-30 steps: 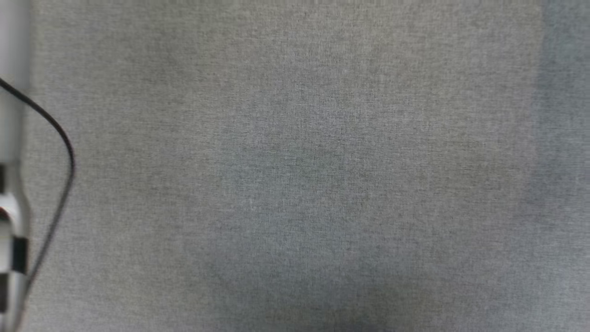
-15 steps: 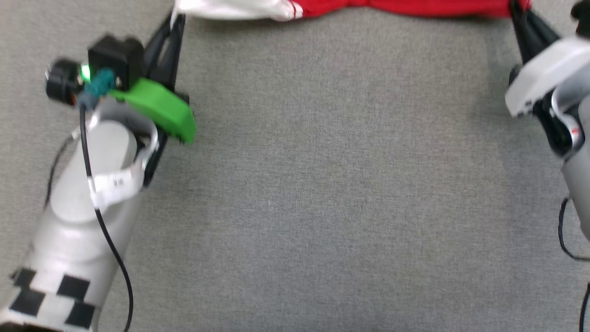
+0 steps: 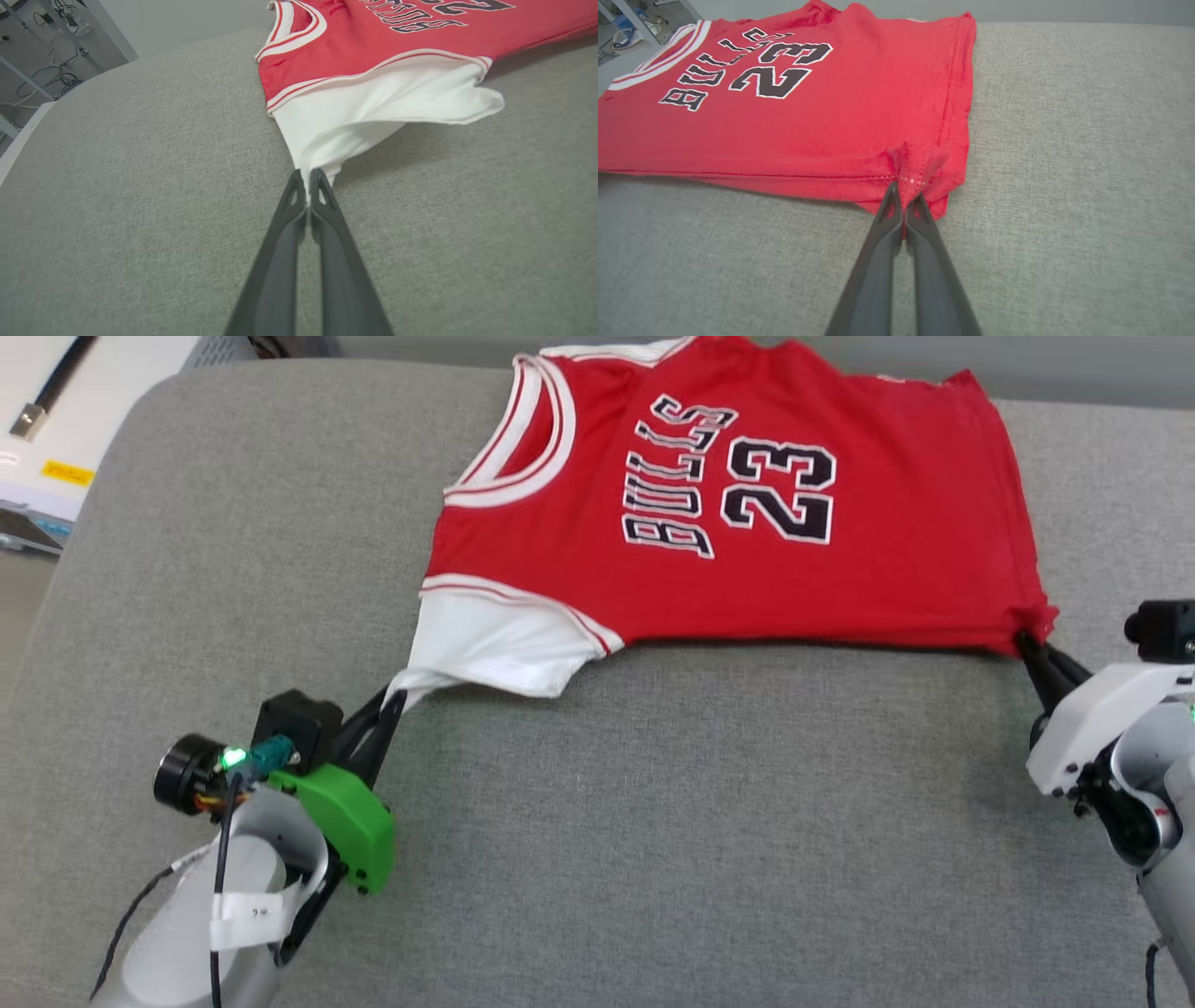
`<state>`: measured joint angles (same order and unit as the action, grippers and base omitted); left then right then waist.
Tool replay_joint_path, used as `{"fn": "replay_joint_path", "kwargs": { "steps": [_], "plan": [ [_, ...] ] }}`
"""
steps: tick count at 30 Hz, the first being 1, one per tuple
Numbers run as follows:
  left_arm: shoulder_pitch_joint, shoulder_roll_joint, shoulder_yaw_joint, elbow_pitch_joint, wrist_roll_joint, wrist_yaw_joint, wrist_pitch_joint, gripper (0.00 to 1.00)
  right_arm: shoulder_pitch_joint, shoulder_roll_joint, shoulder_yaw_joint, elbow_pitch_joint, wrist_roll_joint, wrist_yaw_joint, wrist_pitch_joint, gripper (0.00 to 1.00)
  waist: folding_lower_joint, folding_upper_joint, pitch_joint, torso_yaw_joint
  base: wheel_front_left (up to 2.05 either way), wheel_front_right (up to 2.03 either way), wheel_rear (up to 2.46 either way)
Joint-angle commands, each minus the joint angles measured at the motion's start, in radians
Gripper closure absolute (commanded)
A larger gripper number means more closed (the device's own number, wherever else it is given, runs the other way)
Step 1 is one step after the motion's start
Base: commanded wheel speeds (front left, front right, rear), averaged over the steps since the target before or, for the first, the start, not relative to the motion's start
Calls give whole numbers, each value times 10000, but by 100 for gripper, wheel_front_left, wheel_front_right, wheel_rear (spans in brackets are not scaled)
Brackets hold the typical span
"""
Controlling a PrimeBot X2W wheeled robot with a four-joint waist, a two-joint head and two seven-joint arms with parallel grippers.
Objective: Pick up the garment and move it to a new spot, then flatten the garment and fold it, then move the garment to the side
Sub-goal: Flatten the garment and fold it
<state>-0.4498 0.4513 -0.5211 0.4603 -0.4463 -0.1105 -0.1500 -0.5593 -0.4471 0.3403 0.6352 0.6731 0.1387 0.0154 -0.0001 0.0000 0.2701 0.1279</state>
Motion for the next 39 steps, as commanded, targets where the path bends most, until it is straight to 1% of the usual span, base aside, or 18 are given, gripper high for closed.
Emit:
{"fn": "replay_joint_path", "kwargs": {
  "steps": [1,3,4,5,13,15,16,19,24,29,32,39],
  "plan": [
    [427,178,-12,-179,-169,6,152,100,388,-85,-13,-117,245,-80,127,100,1,0,-739,74,0,0,0],
    [893,358,-108,-514,-246,10,423,100,844,-107,3,-359,599,-80,350,100,1,0,-987,50,0,0,0],
    [1665,619,-316,-1100,-457,-18,916,100,1579,-211,90,-849,1116,-80,745,100,1,0,-1366,10,0,0,0],
    [1887,694,-356,-1282,-550,-23,1080,100,1794,-235,78,-990,1301,-80,861,100,1,0,-1481,-1,0,0,0],
    [3683,1517,-399,-3333,-1310,325,2499,100,3718,-698,-224,-2296,2409,-80,1782,100,1,0,-2245,-9,0,0,0],
    [4138,1683,-441,-3877,-1610,347,2845,100,4223,-738,-326,-2677,2728,-80,2124,100,1,0,-2434,-16,0,0,0],
    [4391,1751,-385,-4123,-1823,452,3027,100,4504,-765,-412,-2873,2863,-80,2283,100,1,0,-2522,-23,0,0,0],
    [4930,2078,-415,-4736,-2074,557,3464,100,5158,-864,-595,-3399,2997,-80,2668,100,1,0,-2684,-55,0,0,0],
    [5721,2669,-486,-5818,-2640,573,4248,100,6243,-902,-1185,-4283,3174,-80,3602,100,1,0,-2742,-86,0,0,0],
    [5767,2950,-101,-6610,-2672,888,4151,100,6702,-745,-1928,-5224,2993,-80,4237,100,1,0,-2584,-140,0,0,0],
    [5398,2972,41,-6790,-2492,925,4052,100,6668,-555,-2286,-5654,2775,-80,4574,100,1,0,-2415,-189,0,0,0],
    [3796,2626,188,-6548,-2275,723,4149,100,6065,96,-3160,-6398,2306,-80,5383,100,1,0,-1745,-320,0,0,0]
  ]
}}
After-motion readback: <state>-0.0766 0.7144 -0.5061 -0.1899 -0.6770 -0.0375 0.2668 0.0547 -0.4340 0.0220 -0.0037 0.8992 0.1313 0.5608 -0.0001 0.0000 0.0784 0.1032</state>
